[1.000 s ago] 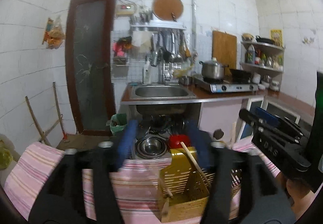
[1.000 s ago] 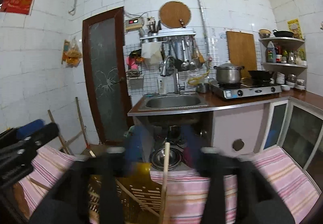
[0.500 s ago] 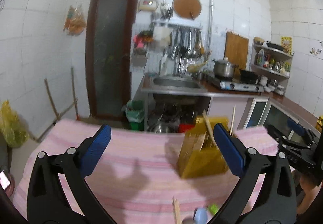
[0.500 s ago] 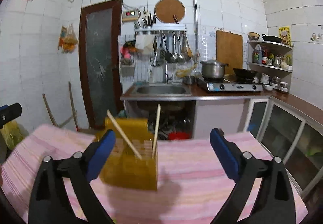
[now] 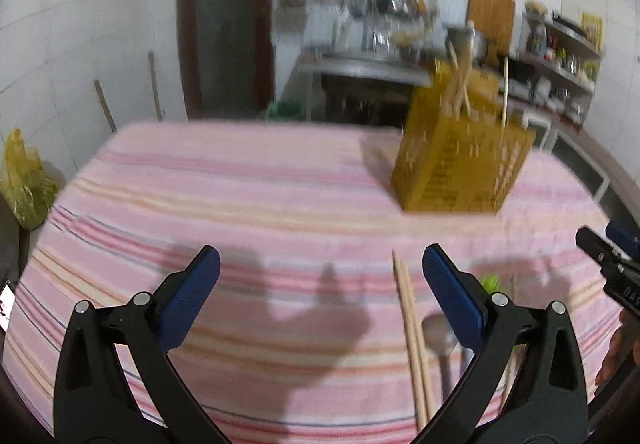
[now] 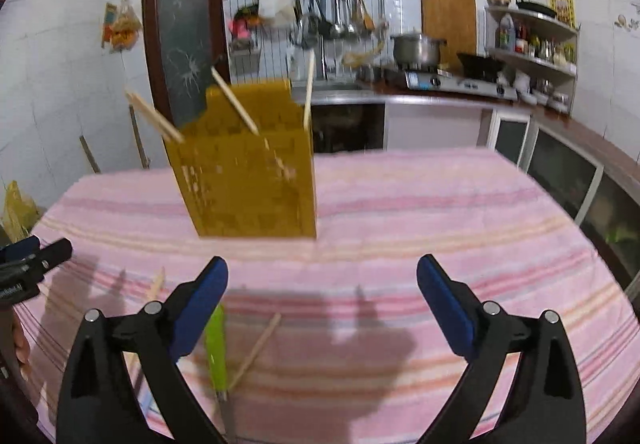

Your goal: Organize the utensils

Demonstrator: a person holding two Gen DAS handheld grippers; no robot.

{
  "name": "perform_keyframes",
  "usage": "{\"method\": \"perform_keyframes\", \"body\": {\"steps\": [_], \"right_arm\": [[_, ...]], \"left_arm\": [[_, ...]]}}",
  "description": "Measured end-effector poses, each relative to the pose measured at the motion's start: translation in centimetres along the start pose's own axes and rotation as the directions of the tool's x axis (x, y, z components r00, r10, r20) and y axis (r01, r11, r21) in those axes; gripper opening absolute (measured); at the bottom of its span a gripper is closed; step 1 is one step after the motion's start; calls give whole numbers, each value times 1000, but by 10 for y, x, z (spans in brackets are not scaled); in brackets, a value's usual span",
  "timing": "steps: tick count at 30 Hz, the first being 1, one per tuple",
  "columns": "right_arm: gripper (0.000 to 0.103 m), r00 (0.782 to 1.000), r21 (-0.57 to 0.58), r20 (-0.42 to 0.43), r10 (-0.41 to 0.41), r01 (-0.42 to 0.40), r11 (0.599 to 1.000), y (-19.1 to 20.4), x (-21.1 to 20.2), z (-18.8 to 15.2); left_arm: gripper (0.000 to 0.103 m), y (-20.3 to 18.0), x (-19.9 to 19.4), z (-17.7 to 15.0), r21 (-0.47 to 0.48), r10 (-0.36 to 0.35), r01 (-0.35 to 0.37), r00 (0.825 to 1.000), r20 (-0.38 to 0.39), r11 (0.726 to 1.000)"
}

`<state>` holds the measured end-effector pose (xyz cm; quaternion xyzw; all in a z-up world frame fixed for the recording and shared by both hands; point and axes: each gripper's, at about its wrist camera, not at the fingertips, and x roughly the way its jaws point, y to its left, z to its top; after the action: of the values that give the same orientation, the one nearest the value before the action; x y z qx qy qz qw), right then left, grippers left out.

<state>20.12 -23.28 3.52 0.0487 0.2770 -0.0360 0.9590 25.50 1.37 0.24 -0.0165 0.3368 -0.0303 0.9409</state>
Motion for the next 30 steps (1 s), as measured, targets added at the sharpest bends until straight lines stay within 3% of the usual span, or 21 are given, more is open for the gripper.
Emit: {"method": "perform_keyframes", "body": {"steps": [9, 15, 17, 24, 30], "right_arm": [[92, 977, 44, -208, -42, 52, 998, 6, 42, -30], [58, 949, 45, -316, -19, 35, 998, 27, 66, -42], [53, 946, 18, -321, -42, 51, 999, 34, 67, -42], [17, 930, -54, -365, -41, 22, 998, 56, 66, -39], [14, 935, -32, -353, -4, -7, 999, 50, 61, -41]], "left_arm": [[98, -3, 36, -20, -9, 14, -15, 995, -95, 1000], [98, -5, 50, -22, -23, 20, -24, 990, -138, 999], [98, -5, 53, -22, -23, 18, -22, 989, -147, 999], [98, -26, 63, -22, 11, 15, -13, 986, -165, 1000], [98, -36, 73, -27, 44, 20, -11, 981, -195, 999]]}}
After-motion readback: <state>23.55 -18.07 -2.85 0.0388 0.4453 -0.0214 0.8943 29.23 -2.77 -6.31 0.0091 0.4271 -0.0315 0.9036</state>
